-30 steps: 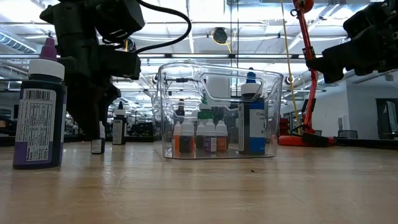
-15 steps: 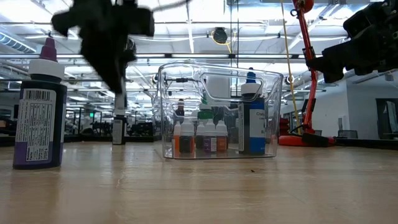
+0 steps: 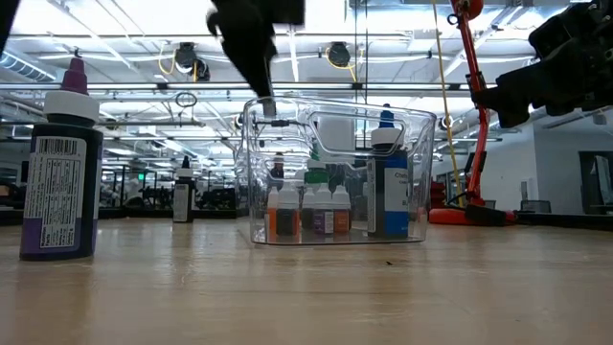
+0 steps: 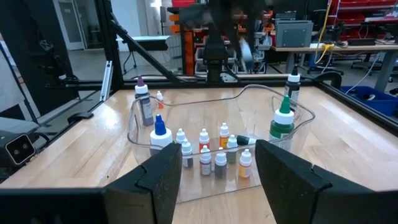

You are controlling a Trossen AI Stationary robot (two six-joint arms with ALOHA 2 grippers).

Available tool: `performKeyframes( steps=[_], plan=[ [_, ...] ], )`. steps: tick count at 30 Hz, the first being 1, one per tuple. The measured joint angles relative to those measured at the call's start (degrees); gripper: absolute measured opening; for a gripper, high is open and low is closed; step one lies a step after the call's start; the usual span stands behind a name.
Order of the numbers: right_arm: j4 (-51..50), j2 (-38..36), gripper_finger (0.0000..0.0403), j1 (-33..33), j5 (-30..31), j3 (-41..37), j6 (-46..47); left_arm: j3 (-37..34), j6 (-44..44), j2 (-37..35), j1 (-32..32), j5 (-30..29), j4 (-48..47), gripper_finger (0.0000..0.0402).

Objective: Pick & Place food coloring
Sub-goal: Put the small black food coloring bottle into the transparent bin

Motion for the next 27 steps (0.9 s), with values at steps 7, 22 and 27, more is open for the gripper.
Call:
performKeyframes(
  steps=[7, 22, 27],
  plan=[
    [-0.1, 0.0, 0.0194, 0.0, 0.0, 0.0, 0.0, 0.0, 3.6, 11.2, 4.2, 3.8, 3.6, 0.0059],
    [0.0, 0.0, 0.0193, 0.0, 0.0, 0.0, 0.0, 0.0, 4.2, 17.7, 4.4, 12.6, 10.8, 0.0059],
    [0.0, 0.1, 0.0194, 0.0, 0.0, 0.0, 0.0, -0.3, 4.5, 17.7, 4.4, 13.3, 11.6, 0.0059]
  ],
)
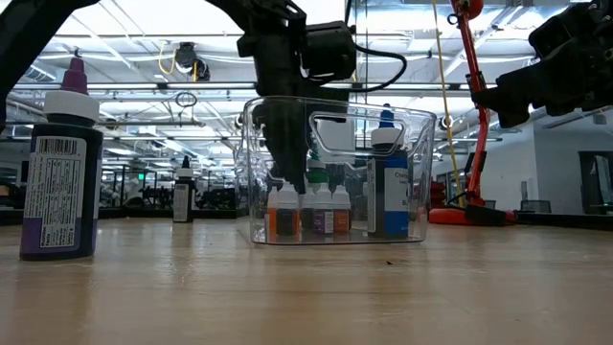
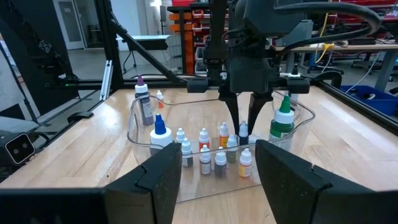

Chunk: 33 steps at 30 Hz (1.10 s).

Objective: Pick & Place food coloring
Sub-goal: Put the small black food coloring bottle into the transparent bin, then put the small yellow food coloring bottle into the transparent bin

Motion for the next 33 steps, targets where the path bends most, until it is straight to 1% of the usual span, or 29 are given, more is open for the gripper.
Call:
performKeyframes(
  steps=[8, 14, 18, 20, 24, 29, 33],
  plan=[
    [0.0, 0.0, 0.0194, 0.0, 0.0, 0.0, 0.0, -2.8, -0.9, -0.1, 0.0, -0.1, 2.8, 0.0063],
    [0.0, 0.0, 0.0192, 0.0, 0.0, 0.0, 0.0, -3.4, -1.4, 0.0, -0.1, 0.2, 3.6, 0.0157],
    [0.0, 0.0, 0.0194, 0.0, 0.0, 0.0, 0.0, -3.4, -2.3, 0.0, -0.1, 0.0, 4.5, 0.0183],
    [0.0, 0.0, 0.0194, 0.0, 0.0, 0.0, 0.0, -3.1, -2.6, 0.0, -0.1, -0.1, 4.2, 0.0188],
    [0.0, 0.0, 0.0192, 0.0, 0.0, 0.0, 0.0, -0.5, -3.8, -0.5, -0.6, 0.1, 0.8, 0.0193],
    [0.0, 0.0, 0.0194, 0.0, 0.0, 0.0, 0.0, 3.3, -2.9, -3.2, -2.3, 0.5, -7.2, 0.0188],
    [-0.1, 0.0, 0.0192, 0.0, 0.0, 0.0, 0.0, 3.5, -2.0, -7.5, -5.2, 7.3, -13.4, 0.0177]
  ],
)
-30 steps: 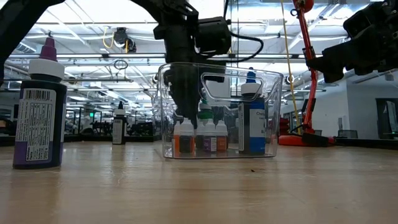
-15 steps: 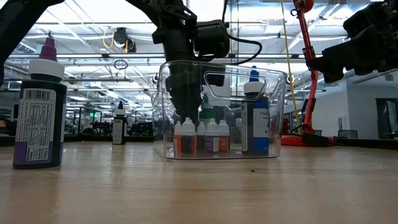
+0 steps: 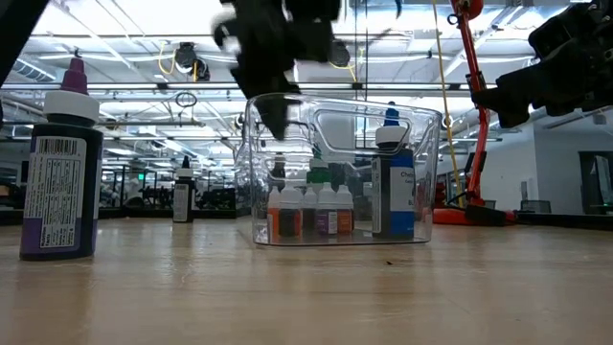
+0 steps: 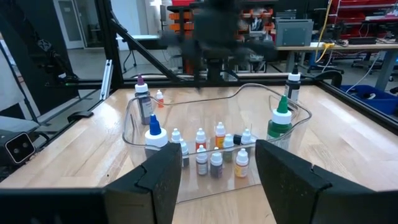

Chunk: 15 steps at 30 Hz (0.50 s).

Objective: Pick & Place food coloring
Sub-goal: Put the small yellow food coloring bottle into the transparent bin

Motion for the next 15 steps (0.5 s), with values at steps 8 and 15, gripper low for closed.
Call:
performKeyframes(
  steps=[8, 15],
  plan=[
    [0.1, 0.0, 0.0194, 0.0, 0.0, 0.0, 0.0, -0.2, -8.8, -8.1, -11.3, 2.3, -10.7, 0.0155],
    [0.1, 0.0, 0.0194, 0.0, 0.0, 0.0, 0.0, -6.2, -27.3, -12.6, -22.7, -15.7, -10.9, 0.0165]
  ],
)
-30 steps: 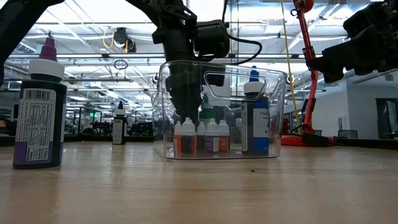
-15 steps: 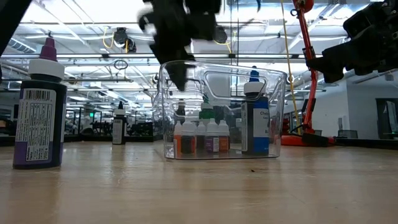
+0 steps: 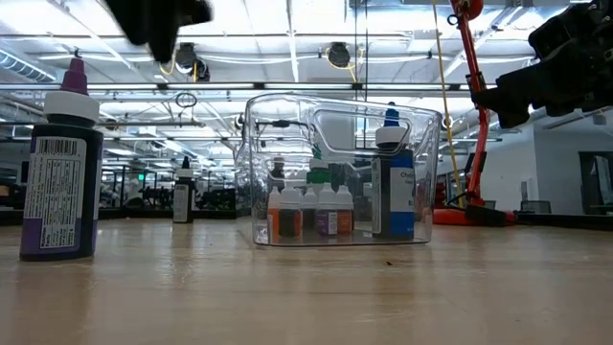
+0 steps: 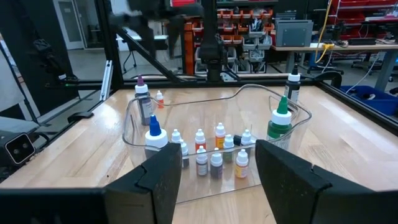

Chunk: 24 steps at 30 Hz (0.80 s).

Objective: Pick & Place food coloring
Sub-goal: Put the small yellow food coloring bottle into the transparent bin

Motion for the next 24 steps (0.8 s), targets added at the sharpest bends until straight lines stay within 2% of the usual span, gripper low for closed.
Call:
performKeyframes(
  steps=[3, 5, 8, 11, 15, 24],
  plan=[
    [0.0, 0.0, 0.0194, 0.0, 0.0, 0.0, 0.0, -6.7, -15.0, -2.1, -2.4, -7.3, -1.6, 0.0189],
    [0.0, 0.0, 0.0193, 0.0, 0.0, 0.0, 0.0, -12.2, -21.9, -3.6, -3.7, -7.1, -1.9, 0.0208],
    [0.0, 0.0, 0.0192, 0.0, 0.0, 0.0, 0.0, -20.7, -27.2, -4.9, -6.7, -3.4, 2.0, 0.0231],
    [0.0, 0.0, 0.0194, 0.0, 0.0, 0.0, 0.0, -27.1, -29.6, -5.6, -9.6, -0.2, 7.1, 0.0246],
    [0.0, 0.0, 0.0193, 0.0, 0.0, 0.0, 0.0, -31.7, -31.5, -5.5, -12.3, 2.2, 13.1, 0.0256],
    [0.0, 0.0, 0.0194, 0.0, 0.0, 0.0, 0.0, -32.5, -29.1, -5.6, -13.6, 2.2, 14.6, 0.025]
  ],
)
